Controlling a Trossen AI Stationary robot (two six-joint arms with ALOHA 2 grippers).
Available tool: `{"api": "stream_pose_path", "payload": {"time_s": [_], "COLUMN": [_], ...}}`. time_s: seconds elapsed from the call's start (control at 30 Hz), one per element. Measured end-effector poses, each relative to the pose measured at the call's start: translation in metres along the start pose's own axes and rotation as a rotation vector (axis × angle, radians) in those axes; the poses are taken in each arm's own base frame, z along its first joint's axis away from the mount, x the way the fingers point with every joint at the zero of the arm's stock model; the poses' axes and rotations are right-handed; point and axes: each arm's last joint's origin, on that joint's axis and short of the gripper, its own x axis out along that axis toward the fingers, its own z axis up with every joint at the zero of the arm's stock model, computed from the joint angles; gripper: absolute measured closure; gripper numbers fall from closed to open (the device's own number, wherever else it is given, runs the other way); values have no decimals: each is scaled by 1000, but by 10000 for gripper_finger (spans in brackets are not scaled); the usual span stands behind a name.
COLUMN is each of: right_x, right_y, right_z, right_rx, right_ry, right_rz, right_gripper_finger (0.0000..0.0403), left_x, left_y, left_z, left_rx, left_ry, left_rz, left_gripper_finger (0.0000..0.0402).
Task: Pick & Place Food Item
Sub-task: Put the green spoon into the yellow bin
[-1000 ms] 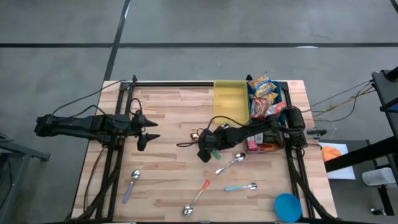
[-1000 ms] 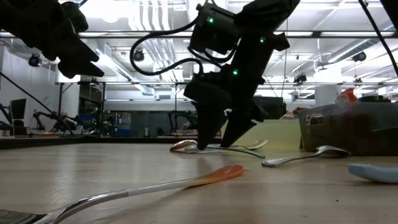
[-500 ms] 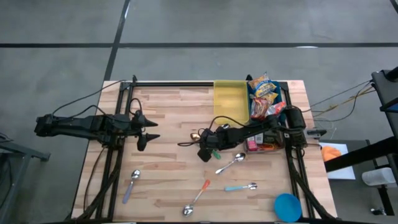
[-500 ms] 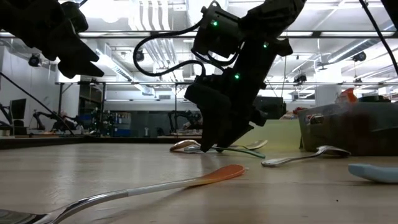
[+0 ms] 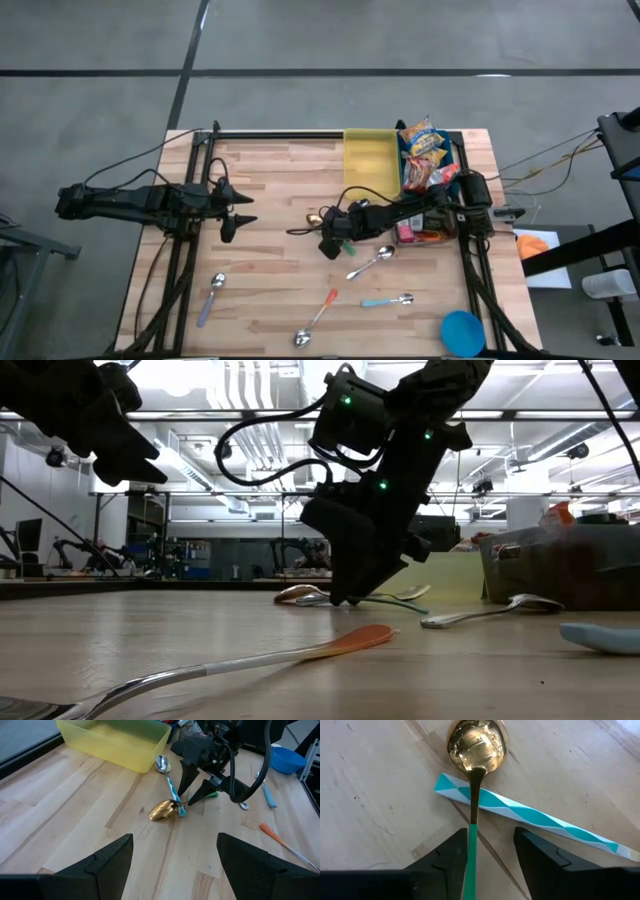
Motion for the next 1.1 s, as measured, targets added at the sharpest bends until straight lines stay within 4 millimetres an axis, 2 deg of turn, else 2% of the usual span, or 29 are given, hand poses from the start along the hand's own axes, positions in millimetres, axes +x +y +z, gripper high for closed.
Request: {"api": "stream_pose_path", "payload": {"time_s": [0.2,0.5,0.9,1.1], "right_x": [0,0,0,-7], "right_y": [1,1,1,2], "right_z": [-2,-2,-2,-2], "right_rx": [-11,-7,4,5], "right_ry": [-10,-21,-21,-24], "right_rz": [-21,-35,-34,-19], "right_gripper_finger": [289,382,386,386], "left_x": [0,0,0,0], "left_y": [0,0,0,0], "left_z": [0,0,0,0], "left_rx": [0,0,0,0], "left_ry": [0,0,0,0], "left_rz": [0,0,-1,0], "left_gripper_finger": [112,112,112,112]}}
